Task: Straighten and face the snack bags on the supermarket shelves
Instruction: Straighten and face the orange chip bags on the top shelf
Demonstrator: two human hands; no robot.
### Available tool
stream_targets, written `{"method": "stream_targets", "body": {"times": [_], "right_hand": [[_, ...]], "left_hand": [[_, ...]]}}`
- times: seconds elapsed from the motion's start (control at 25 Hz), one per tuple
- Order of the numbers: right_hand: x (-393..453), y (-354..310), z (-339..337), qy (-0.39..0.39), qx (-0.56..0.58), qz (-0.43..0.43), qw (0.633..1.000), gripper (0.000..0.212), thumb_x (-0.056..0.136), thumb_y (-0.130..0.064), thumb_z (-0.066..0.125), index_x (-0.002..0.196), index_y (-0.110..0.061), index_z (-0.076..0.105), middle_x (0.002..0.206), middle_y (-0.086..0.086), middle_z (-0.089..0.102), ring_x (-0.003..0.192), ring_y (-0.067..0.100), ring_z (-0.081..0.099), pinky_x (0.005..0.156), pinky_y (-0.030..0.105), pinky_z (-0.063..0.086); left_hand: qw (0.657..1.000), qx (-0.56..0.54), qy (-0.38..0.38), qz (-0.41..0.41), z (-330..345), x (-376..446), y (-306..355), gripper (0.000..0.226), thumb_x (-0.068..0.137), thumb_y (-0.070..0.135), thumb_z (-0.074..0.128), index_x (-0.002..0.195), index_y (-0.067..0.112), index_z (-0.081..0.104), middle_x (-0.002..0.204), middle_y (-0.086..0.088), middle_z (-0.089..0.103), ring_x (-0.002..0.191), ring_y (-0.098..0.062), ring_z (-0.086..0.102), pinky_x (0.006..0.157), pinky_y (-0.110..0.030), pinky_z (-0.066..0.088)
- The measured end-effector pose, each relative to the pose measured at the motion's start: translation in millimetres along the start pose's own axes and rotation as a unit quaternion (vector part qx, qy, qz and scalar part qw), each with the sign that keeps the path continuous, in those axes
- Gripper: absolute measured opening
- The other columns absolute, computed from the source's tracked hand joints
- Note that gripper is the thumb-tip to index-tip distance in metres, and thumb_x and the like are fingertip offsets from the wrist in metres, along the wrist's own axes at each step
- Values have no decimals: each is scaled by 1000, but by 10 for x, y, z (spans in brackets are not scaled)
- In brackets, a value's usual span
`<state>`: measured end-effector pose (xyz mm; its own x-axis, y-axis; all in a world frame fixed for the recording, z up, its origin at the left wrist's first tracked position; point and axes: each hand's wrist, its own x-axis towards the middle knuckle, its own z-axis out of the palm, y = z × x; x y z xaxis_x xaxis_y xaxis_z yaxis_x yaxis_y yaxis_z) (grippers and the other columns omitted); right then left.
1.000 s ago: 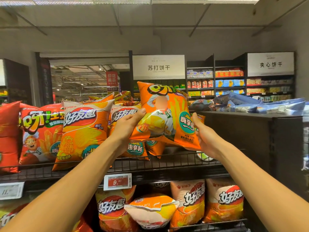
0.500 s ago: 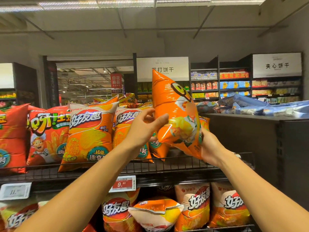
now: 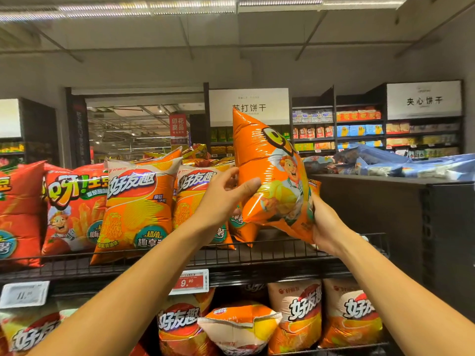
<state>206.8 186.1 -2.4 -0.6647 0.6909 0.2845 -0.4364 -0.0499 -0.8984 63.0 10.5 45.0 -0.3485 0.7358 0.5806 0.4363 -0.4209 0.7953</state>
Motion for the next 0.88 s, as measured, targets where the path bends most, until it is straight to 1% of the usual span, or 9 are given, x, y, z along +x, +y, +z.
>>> {"method": "stream_targets", "body": {"times": [0.08, 0.2, 0.28, 0.4, 0.48, 0.6, 0.72, 0.8, 0.88], "right_hand": [[-23, -51, -1, 26, -14, -24, 999, 47, 102, -51, 43, 130, -20, 64, 118, 11, 74, 105, 31, 72, 85, 47, 60], [-85, -127, -9, 20, -67, -39, 997, 45, 98, -51, 50, 125, -19, 66, 110, 6, 77, 94, 22, 76, 65, 33, 61], [-134, -175, -1, 0, -109, -58, 992, 54, 86, -55, 60, 127, -20, 64, 119, 5, 73, 101, 25, 74, 74, 40, 62], [-184, -216, 1, -22, -129, -70, 989, 67, 74, -54, 68, 130, -18, 60, 129, 6, 68, 115, 31, 67, 95, 55, 55], [-214, -228, 10, -25, -101, -78, 991, 56, 77, -43, 68, 126, -17, 62, 133, 12, 64, 125, 38, 59, 102, 59, 47], [-220, -240, 5, -22, -63, -80, 995, 50, 82, -33, 62, 128, -14, 60, 138, 20, 59, 130, 43, 53, 109, 63, 40], [-285, -262, 70, -109, -56, -37, 992, 56, 92, -43, 50, 142, -16, 50, 139, 17, 60, 126, 37, 59, 98, 52, 53], [-353, -299, 162, -161, -42, -10, 986, 59, 91, -49, 45, 143, -20, 49, 137, 14, 63, 119, 33, 65, 87, 43, 59], [-372, -339, 276, -151, -31, -42, 987, 62, 89, -45, 49, 146, -19, 45, 138, 15, 62, 116, 31, 67, 88, 45, 59]], "left_hand": [[999, -28, -35, -12, -60, 27, -31, 55, 77, 41, 69, 130, 32, 55, 118, 6, 69, 104, -13, 69, 72, -34, 60], [997, -48, -52, -23, -135, 61, -107, 45, 85, 38, 66, 129, 29, 56, 115, 10, 72, 102, -5, 69, 74, -22, 57], [998, -34, -39, -24, -171, 49, -161, 53, 80, 46, 67, 128, 25, 57, 115, 10, 72, 99, 1, 68, 71, -13, 53], [999, -31, -14, -24, -224, 25, -262, 56, 75, 52, 70, 119, 20, 62, 100, 13, 75, 89, 2, 68, 64, -12, 52], [998, -56, -8, -21, -250, 17, -310, 51, 76, 52, 72, 114, 19, 63, 93, 16, 76, 84, 4, 69, 62, -14, 53], [996, -87, -1, -28, -281, 24, -365, 45, 76, 51, 65, 112, 24, 69, 104, 11, 76, 99, -5, 68, 75, -25, 53], [987, -153, -29, -29, -292, 21, -434, 41, 80, 50, 65, 116, 30, 70, 120, 0, 72, 114, -19, 66, 81, -32, 57], [976, -209, -51, -34, -319, 28, -473, 64, 75, 55, 73, 130, 25, 59, 128, -4, 67, 118, -22, 64, 85, -34, 58], [971, -228, -58, -33, -340, 50, -505, 64, 82, 56, 63, 135, 22, 53, 129, -3, 67, 119, -21, 63, 90, -37, 56]]}}
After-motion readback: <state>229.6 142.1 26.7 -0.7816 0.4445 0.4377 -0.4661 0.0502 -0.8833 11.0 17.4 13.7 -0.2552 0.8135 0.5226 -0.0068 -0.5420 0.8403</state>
